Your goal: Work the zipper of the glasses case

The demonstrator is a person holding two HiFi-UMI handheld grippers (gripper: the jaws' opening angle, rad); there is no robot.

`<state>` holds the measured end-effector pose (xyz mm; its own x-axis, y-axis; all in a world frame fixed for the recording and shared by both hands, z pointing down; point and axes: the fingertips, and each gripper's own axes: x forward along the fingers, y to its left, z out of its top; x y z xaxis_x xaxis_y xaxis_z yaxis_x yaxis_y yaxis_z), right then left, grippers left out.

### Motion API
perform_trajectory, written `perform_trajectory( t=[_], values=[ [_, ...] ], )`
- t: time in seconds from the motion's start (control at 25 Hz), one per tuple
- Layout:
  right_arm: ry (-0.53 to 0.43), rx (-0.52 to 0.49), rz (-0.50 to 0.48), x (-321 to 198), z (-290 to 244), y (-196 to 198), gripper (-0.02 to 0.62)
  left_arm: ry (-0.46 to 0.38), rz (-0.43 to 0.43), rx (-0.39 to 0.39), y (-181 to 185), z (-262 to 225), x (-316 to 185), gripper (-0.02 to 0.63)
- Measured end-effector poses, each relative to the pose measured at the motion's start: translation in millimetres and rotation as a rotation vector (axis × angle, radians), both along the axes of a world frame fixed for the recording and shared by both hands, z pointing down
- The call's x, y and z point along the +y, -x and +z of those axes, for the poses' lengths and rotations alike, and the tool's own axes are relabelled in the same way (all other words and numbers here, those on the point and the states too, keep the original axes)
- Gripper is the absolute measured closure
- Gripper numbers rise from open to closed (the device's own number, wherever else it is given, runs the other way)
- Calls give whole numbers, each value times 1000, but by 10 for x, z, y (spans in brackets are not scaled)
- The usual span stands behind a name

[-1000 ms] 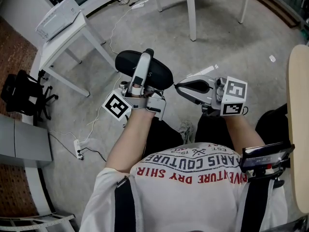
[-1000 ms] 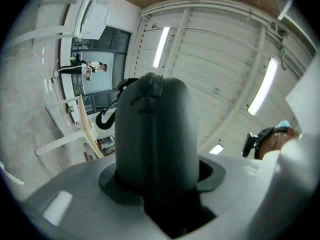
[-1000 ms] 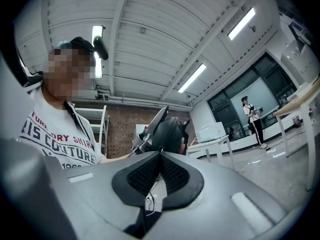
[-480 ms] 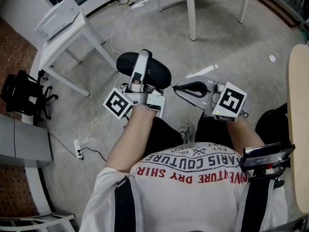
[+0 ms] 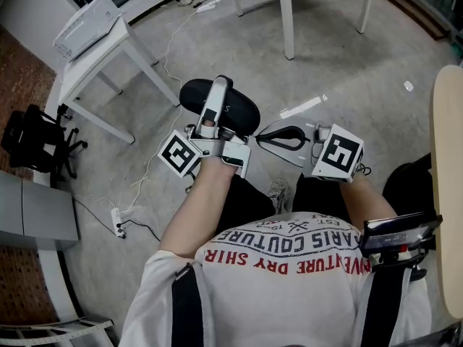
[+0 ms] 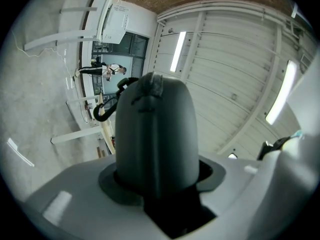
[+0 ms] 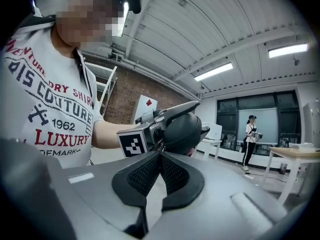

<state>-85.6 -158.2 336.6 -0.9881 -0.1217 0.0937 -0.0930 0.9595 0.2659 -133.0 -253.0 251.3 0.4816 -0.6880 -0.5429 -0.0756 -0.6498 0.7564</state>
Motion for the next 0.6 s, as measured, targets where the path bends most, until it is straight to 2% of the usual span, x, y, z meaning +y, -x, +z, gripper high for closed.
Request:
perform_trajectory(
  t=[0.08, 0.2, 0.36, 0.48, 0.6],
  values=[
    [-8, 5, 0, 1, 16, 8, 594, 2, 6, 0, -18, 13, 3, 360],
    [51, -22, 31, -28, 12, 8, 587, -12, 9, -22, -27, -3, 11, 360],
    [96, -53, 35, -38, 33, -4, 572, -68, 29, -107, -92, -36, 74, 360],
    [168, -89, 60, -87, 22, -78, 565, -127, 7, -239, -108, -24, 152, 360],
    [179, -109, 153, -248, 26, -202, 565, -190, -52, -472, -123, 58, 219, 360]
  ],
)
